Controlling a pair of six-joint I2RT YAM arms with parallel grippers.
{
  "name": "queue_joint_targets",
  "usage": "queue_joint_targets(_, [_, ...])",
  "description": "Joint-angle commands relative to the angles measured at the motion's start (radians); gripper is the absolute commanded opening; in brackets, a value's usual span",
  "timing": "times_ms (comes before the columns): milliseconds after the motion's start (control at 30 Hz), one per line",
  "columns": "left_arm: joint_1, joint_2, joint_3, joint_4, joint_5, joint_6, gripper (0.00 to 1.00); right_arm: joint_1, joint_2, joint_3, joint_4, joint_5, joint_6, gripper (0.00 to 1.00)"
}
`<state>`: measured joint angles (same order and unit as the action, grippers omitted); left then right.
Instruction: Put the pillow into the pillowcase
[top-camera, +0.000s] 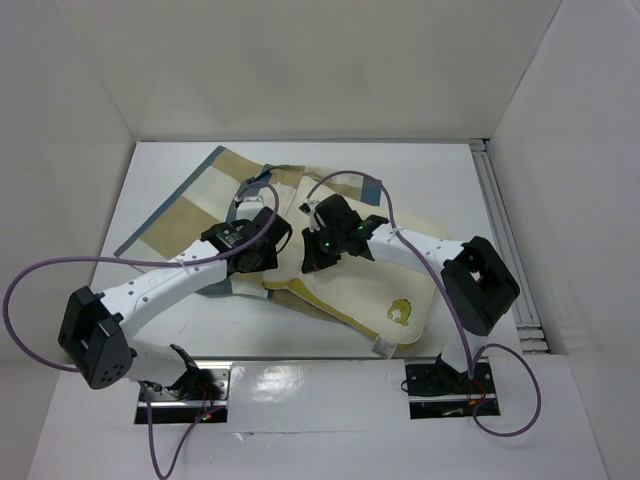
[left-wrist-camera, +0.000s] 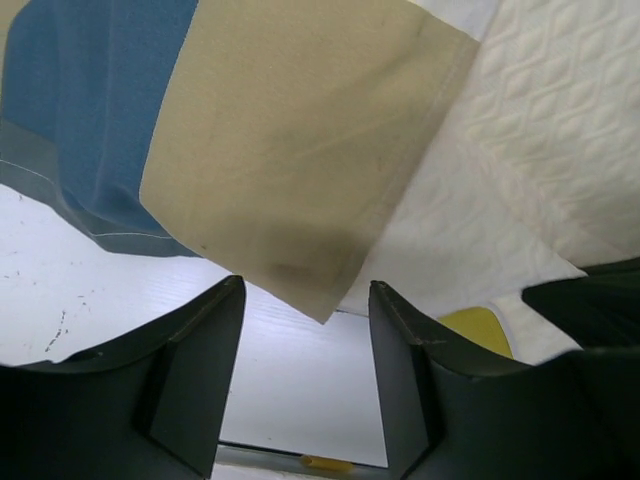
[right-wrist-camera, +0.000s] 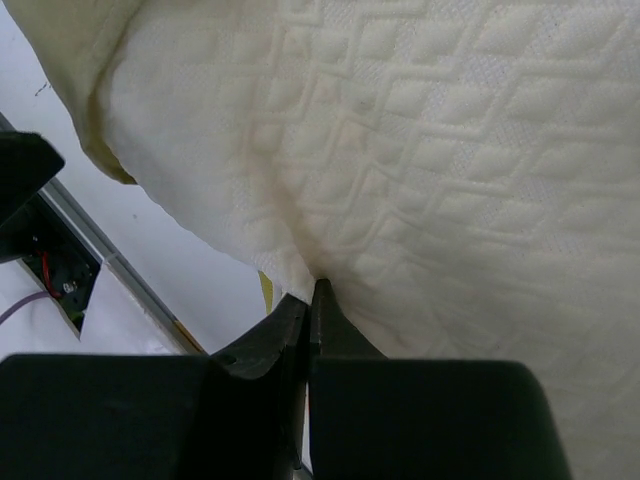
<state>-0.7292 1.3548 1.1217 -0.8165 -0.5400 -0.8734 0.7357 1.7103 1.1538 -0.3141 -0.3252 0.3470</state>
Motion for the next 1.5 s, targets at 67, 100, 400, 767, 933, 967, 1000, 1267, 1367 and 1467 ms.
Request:
queue_joint_targets(67, [0.005, 0.073, 0.018, 0.020, -0.063, -0.032, 0.63, -0.002, -0.017, 0.050, 0.023, 0.037, -0.011, 0.00])
queue_joint_targets(100, [0.005, 0.082, 0.018, 0.020, -0.063, -0.021, 0.63, -0.002, -0.017, 0.050, 0.023, 0.037, -0.020, 0.00])
queue_joint_targets(400, [0.014, 0.115, 0.027, 0.065, -0.029, 0.013, 0.53, -0.002, -0.017, 0.050, 0.023, 0.046, -0.020, 0.00])
queue_joint_targets(767, [-0.008, 0.081, 0.182, 0.109, 0.190, 0.155, 0.00, -0.002, -0.035, 0.072, 0.023, 0.046, -0.020, 0.00])
queue_joint_targets(933, [-0.044, 0.027, 0.221, 0.211, 0.546, 0.192, 0.00, -0.002, -0.044, 0.106, 0.043, 0.046, 0.001, 0.00])
queue_joint_targets(967, [-0.032, 0.027, 0.192, 0.211, 0.557, 0.180, 0.00, -0.002, -0.044, 0.106, 0.053, 0.046, 0.001, 0.00])
queue_joint_targets(1000, [-0.023, 0.017, 0.166, 0.221, 0.557, 0.180, 0.00, -0.002, -0.044, 0.106, 0.067, 0.046, 0.010, 0.00])
queue_joint_targets(1267, [0.024, 0.006, 0.114, 0.105, 0.416, 0.171, 0.26, 0.037, -0.064, 0.047, 0.104, 0.025, 0.047, 0.00])
queue_joint_targets(1367, [0.042, 0.018, 0.229, 0.014, 0.324, 0.200, 0.54, 0.047, -0.106, 0.070, 0.029, 0.092, 0.058, 0.07])
queue_joint_targets(1467, [0.085, 0.070, 0.338, -0.009, 0.291, 0.260, 0.72, 0.047, -0.179, 0.099, -0.077, 0.251, 0.058, 0.57])
